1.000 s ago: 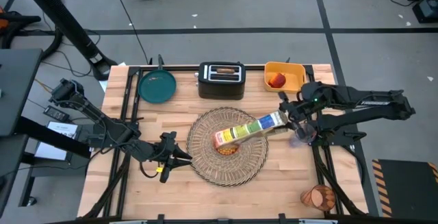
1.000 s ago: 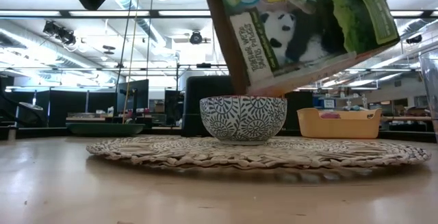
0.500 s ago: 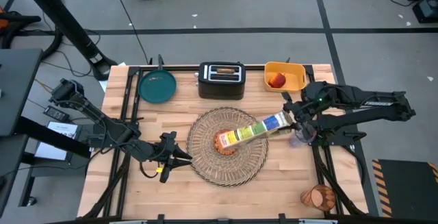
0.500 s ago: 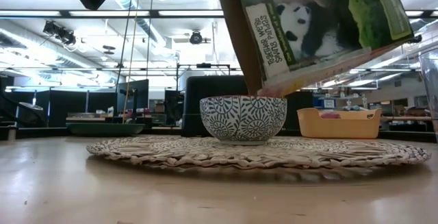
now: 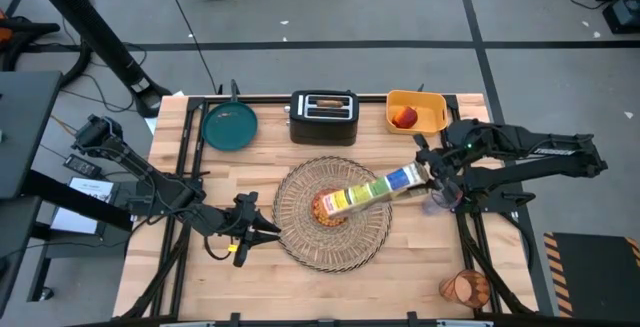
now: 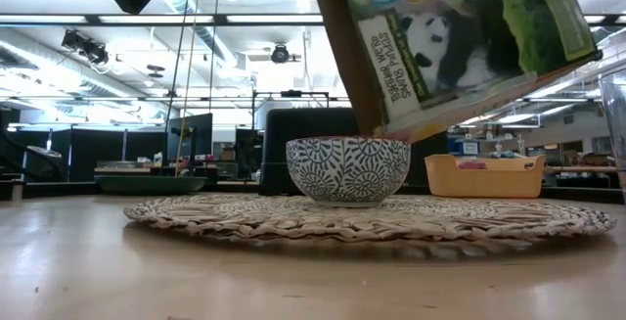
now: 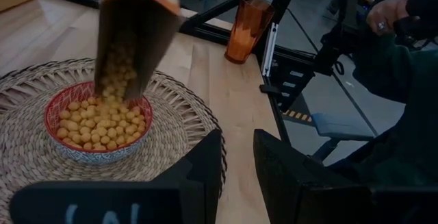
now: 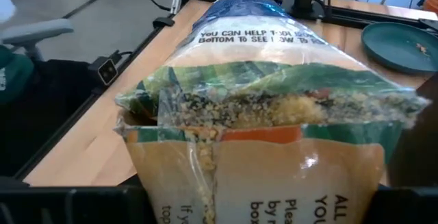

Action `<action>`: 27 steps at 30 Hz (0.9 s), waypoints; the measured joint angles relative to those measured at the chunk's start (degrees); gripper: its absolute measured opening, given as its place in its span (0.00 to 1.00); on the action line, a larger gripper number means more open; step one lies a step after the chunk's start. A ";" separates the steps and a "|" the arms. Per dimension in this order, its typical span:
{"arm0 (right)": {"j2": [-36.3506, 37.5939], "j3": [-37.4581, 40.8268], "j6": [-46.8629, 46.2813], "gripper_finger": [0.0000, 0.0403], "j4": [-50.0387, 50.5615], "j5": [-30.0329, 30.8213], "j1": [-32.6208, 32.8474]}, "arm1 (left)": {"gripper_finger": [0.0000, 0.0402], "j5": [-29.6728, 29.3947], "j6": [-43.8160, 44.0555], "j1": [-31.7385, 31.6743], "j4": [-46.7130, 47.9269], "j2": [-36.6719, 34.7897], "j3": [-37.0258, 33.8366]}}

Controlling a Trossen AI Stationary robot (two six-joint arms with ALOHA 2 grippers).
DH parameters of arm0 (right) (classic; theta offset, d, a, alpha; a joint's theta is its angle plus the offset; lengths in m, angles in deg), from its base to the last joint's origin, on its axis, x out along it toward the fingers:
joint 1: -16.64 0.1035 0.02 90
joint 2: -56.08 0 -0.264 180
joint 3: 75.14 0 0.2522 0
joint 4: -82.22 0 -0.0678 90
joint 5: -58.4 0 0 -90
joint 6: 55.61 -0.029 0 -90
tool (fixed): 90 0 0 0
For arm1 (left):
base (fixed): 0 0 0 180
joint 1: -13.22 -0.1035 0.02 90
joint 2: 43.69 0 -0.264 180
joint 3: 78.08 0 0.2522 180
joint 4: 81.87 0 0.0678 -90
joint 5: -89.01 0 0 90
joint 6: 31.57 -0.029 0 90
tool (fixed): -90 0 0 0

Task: Arrange a breakfast setting
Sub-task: Pour the cereal from the yellow cereal box into the red bowl

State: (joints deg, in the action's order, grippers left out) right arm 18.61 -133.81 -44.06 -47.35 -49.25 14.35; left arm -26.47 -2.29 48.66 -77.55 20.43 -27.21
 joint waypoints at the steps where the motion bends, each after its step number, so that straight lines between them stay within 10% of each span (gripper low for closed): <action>1: 0.13 0.00 0.02 0.43 0.09 0.53 0.00 | 0.23 0.01 0.00 0.00 0.00 0.00 0.00; 27: -6.51 -0.04 0.20 0.43 -7.45 0.88 4.31 | 0.23 -0.26 -10.45 -1.57 -8.68 0.00 0.00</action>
State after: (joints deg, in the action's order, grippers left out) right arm 12.10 -133.85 -43.87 -54.81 -48.37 18.66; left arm -26.72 -12.74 47.09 -86.23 20.43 -27.21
